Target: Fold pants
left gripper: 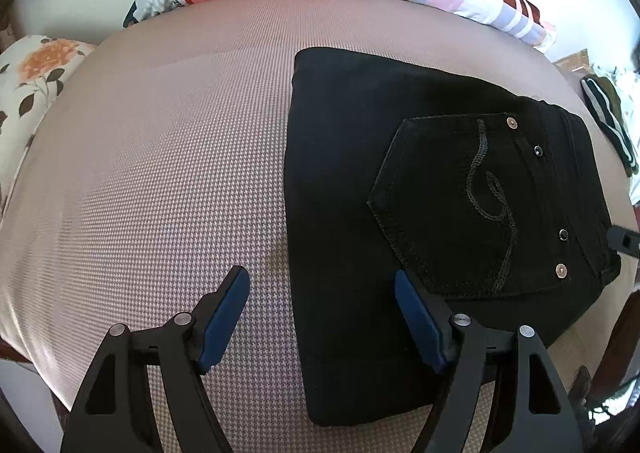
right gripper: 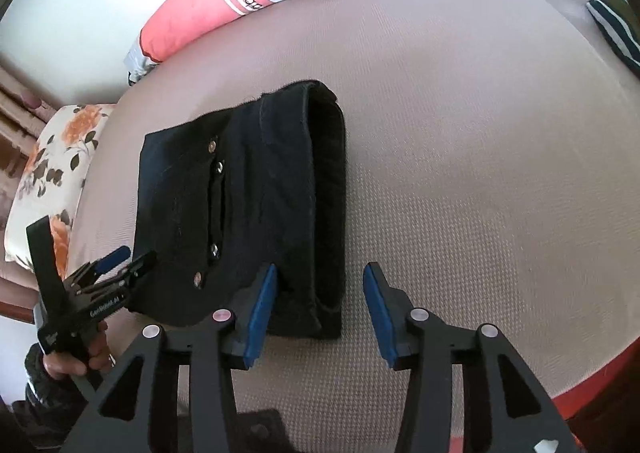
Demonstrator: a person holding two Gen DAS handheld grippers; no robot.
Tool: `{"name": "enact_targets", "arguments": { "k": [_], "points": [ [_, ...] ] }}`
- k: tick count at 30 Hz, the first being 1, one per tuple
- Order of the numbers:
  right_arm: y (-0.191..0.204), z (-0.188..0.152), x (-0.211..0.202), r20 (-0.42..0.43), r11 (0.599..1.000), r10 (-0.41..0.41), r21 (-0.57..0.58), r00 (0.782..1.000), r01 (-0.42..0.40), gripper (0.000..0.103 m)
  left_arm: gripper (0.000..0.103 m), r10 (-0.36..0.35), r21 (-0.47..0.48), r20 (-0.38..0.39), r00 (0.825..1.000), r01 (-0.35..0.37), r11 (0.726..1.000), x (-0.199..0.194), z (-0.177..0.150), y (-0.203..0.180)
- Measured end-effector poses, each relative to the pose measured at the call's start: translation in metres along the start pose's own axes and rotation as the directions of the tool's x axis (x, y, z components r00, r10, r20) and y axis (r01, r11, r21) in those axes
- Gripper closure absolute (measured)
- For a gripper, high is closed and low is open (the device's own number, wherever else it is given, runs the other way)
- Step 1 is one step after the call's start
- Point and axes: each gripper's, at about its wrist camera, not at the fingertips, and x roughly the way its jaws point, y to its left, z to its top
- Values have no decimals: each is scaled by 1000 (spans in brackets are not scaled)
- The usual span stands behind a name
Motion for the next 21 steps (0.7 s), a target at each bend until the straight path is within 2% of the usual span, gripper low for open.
{"name": "enact_targets", "arguments": {
  "k": [12, 21],
  "points": [
    [2, 20, 31, -7, 1000, 19, -18, 1000, -19, 51, 27, 3, -1, 4, 1000, -3, 1000, -8, 6, 4],
    [-12, 19, 43, -31, 996, 85, 5, 996, -84, 50, 27, -2, -34, -2, 1000, 2, 999, -7, 17, 19]
  ]
}}
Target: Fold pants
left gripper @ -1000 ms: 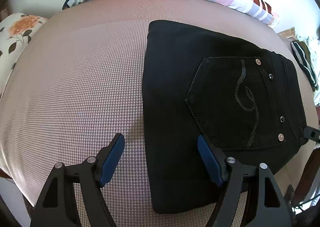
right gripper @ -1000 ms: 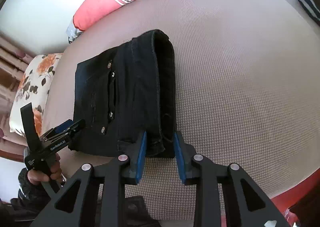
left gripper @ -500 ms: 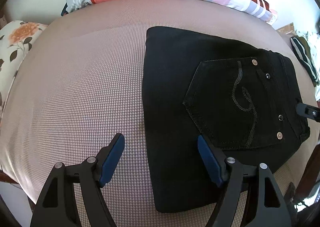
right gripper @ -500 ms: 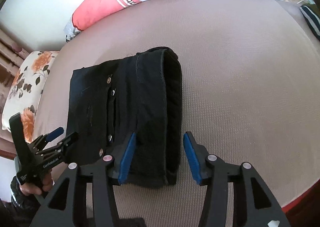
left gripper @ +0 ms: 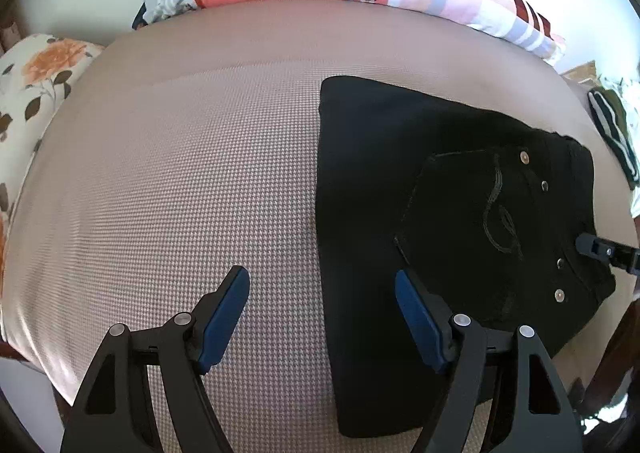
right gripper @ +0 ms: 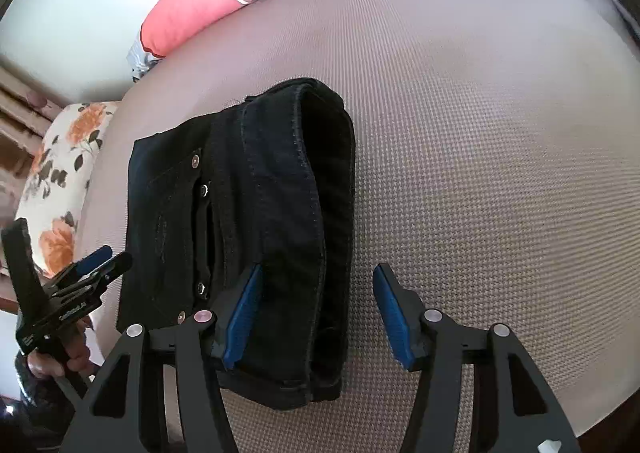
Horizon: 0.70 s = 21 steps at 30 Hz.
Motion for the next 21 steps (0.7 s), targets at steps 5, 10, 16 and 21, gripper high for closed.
{"name": "enact_targets", "arguments": {
  "k": [5, 10, 16, 21],
  "points": [
    [-8, 2, 5, -17, 998, 63, -2, 998, -63, 50, 27, -61, -47, -12, 998, 61, 997, 4, 7, 12],
    [-26, 6, 11, -55, 982, 190, 29, 980, -189, 49, 27, -167, -106, -51, 985, 161, 981, 15, 11, 23],
    [-30, 10, 14, -85, 965, 262, -2, 961, -263, 49, 27, -257, -157, -80, 963, 243, 957, 25, 14, 34],
    [-35, 11, 13, -105, 956, 289, -14, 951, -292, 48, 27, -347, -176, -94, 933, 327, 928, 26, 18, 37]
  ]
}}
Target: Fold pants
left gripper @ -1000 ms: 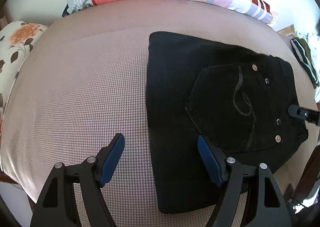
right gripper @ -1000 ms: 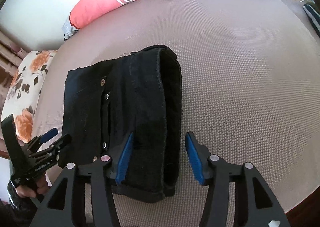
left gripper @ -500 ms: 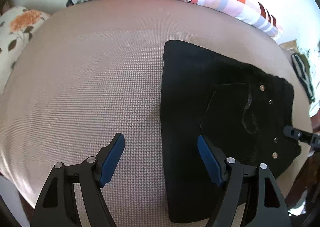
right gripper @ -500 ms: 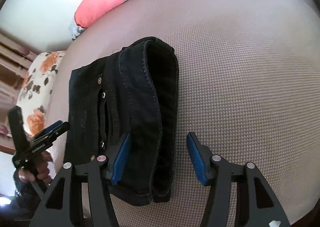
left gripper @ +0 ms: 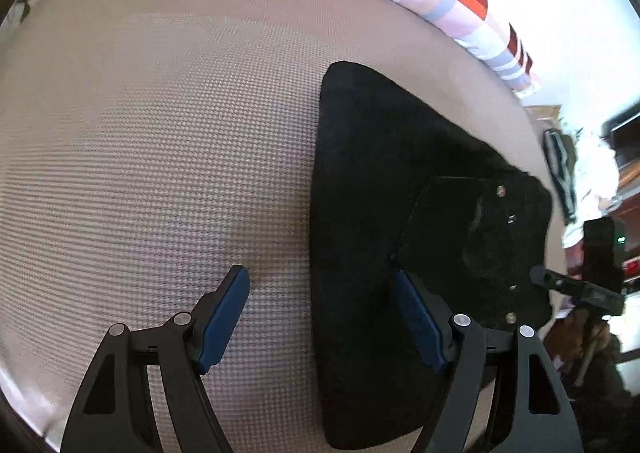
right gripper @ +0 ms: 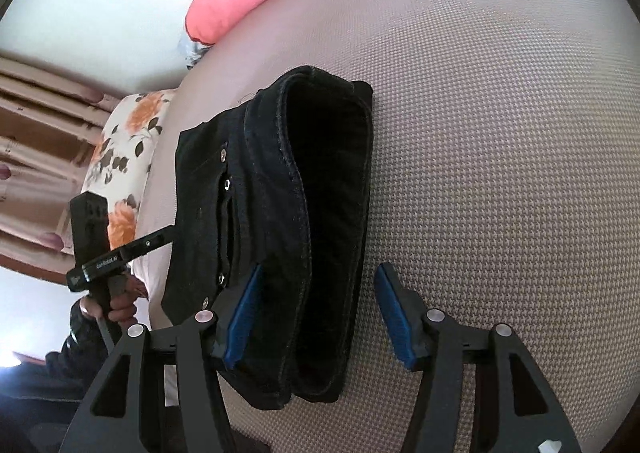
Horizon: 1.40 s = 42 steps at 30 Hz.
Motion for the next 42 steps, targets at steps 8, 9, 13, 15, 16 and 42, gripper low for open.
{"name": "enact_targets", "arguments": {
  "k": [8, 9, 13, 15, 16, 42],
  "points": [
    [-19, 2, -8, -17, 996, 80, 33, 997, -80, 47, 27, -97, -24, -53, 994, 95, 995, 6, 8, -2],
    [-23, 2, -10, -19, 996, 88, 36, 996, -88, 47, 27, -112, -30, -56, 992, 111, 993, 6, 8, -2],
    [-33, 3, -12, -25, 989, 137, 53, 990, -136, 47, 27, -185, -66, -67, 980, 181, 981, 11, 14, 0],
    [-34, 4, -10, -22, 985, 166, 59, 986, -164, 52, 27, -206, -73, -69, 976, 201, 977, 14, 19, -1],
    [-37, 7, -7, -26, 981, 185, 69, 982, -183, 55, 27, -216, -74, -73, 974, 210, 975, 15, 20, 0],
    [3, 2, 1, 83, 996, 50, 71, 995, -56, 79, 80, 104, 109, 82, 991, -112, 988, 10, 5, -45]
  ]
}}
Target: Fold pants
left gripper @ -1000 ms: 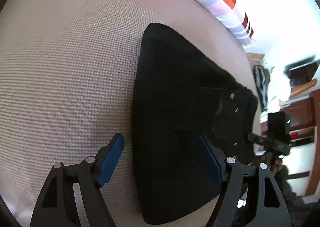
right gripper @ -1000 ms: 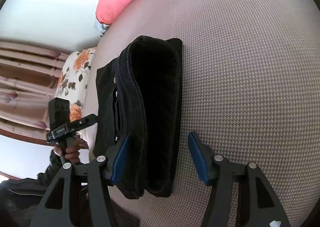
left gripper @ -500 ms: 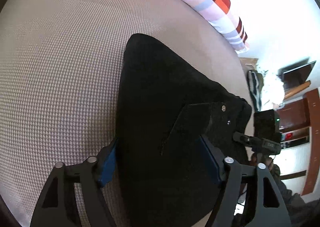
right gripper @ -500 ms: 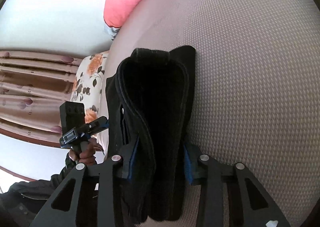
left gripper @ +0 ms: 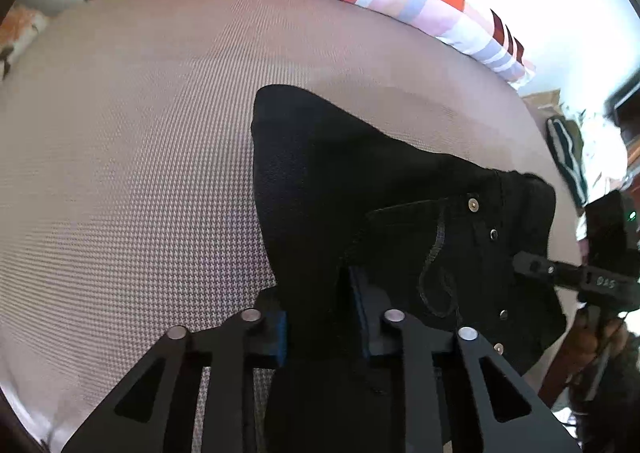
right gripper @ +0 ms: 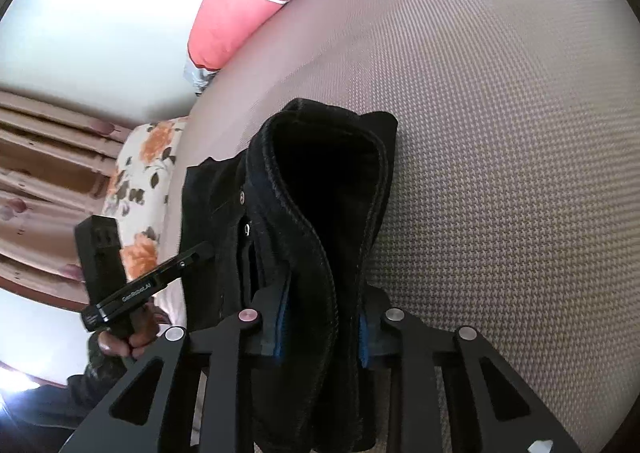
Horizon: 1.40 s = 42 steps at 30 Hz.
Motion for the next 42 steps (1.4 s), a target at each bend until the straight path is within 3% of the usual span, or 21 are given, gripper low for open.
{"name": "enact_targets", "arguments": {
  "k": [6, 17, 30, 38, 42],
  "points": [
    [25, 2, -4, 27, 999, -38, -17, 999, 38, 82, 86, 23, 27, 26, 999, -23, 999, -12, 0, -8],
    [43, 21, -4, 71, 1000, 4, -18, 997, -3, 83, 88, 19, 56, 97, 995, -25, 998, -39, 25, -14],
    [53, 119, 29, 88, 999, 20, -48, 996, -15, 84, 88, 63, 61, 167, 984, -74, 995, -26, 119, -1],
    [55, 167, 48, 101, 997, -17, -75, 995, 24, 84, 88, 75, 35, 170, 983, -83, 996, 0, 163, 17],
    [49, 179, 60, 120, 993, -75, -79, 990, 85, 84, 87, 130, 37, 152, 980, -137, 990, 24, 171, 24]
  ]
}}
